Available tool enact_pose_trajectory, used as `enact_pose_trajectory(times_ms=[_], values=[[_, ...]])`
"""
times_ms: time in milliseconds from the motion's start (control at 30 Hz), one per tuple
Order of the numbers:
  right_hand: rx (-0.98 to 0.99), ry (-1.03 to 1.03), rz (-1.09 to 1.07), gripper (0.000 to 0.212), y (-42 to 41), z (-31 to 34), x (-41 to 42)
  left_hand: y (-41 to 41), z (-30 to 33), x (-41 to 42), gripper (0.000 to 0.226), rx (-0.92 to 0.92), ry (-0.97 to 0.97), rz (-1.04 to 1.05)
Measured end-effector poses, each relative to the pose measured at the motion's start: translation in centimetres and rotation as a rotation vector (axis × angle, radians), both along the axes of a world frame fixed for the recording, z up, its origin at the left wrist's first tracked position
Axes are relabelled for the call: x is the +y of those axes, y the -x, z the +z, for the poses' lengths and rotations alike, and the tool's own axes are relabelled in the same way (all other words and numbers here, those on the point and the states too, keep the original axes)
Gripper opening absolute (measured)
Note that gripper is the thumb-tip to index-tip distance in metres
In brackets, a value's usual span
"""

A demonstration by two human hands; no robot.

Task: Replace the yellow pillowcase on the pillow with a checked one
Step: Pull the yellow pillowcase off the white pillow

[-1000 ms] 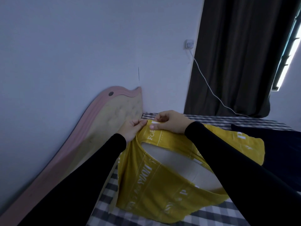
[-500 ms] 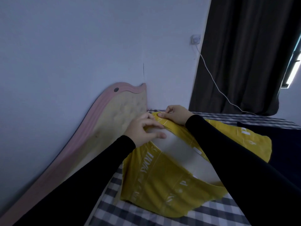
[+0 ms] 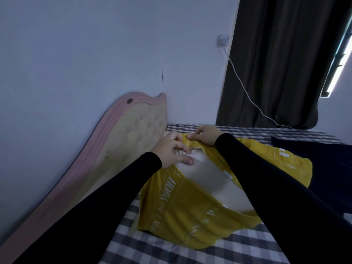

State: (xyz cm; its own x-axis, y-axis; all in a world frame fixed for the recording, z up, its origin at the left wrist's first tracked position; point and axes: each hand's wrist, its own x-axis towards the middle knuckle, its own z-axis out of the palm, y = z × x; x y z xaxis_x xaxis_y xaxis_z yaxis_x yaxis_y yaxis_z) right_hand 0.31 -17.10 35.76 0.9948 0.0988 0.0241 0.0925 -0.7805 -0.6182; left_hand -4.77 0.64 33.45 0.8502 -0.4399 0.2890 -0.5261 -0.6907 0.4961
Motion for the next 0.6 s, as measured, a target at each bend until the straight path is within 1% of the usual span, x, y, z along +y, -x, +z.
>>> enact_pose_trajectory(times_ms=[100, 200, 267, 367, 467, 500, 533, 567, 600], values=[[-0.067, -0.014, -0.103, 0.034, -0.2, -0.4, -0.6, 0.5, -0.3, 0.8, 0.018, 0.007, 0.024, -0.030], [-0.062, -0.040, -0.202, 0.035, -0.4, -0.8, -1.2, 1.0, -0.2, 1.5, 0.015, -0.095, 0.055, -0.082], [-0.030, -0.041, -0.214, 0.034, -0.4, -0.8, -1.3, 1.2, 0.0, 1.5, 0.014, -0.147, 0.074, -0.125], [-0.007, 0.003, -0.168, 0.031, -0.6, -0.7, -1.1, 1.3, 0.3, 0.9, 0.021, -0.146, 0.108, -0.195], [0.068, 0.009, -0.052, 0.044, -0.3, 0.0, -0.8, 1.3, 0.4, -0.2, 0.021, -0.091, 0.144, -0.188], [0.088, -0.012, -0.020, 0.044, -0.1, 0.3, -0.8, 1.4, 0.4, -0.5, 0.025, -0.072, 0.139, -0.167], [0.095, -0.034, 0.004, 0.043, 0.3, 0.6, -0.8, 1.5, 0.4, -0.7, 0.033, -0.061, 0.124, -0.155], [0.093, -0.009, 0.020, 0.043, 0.9, 1.0, -1.0, 1.5, 0.2, -0.7, 0.043, -0.060, 0.101, -0.146], [0.085, 0.069, 0.039, 0.048, 1.5, 1.3, -1.4, 1.2, 0.0, -0.6, 0.051, -0.066, 0.092, -0.143]])
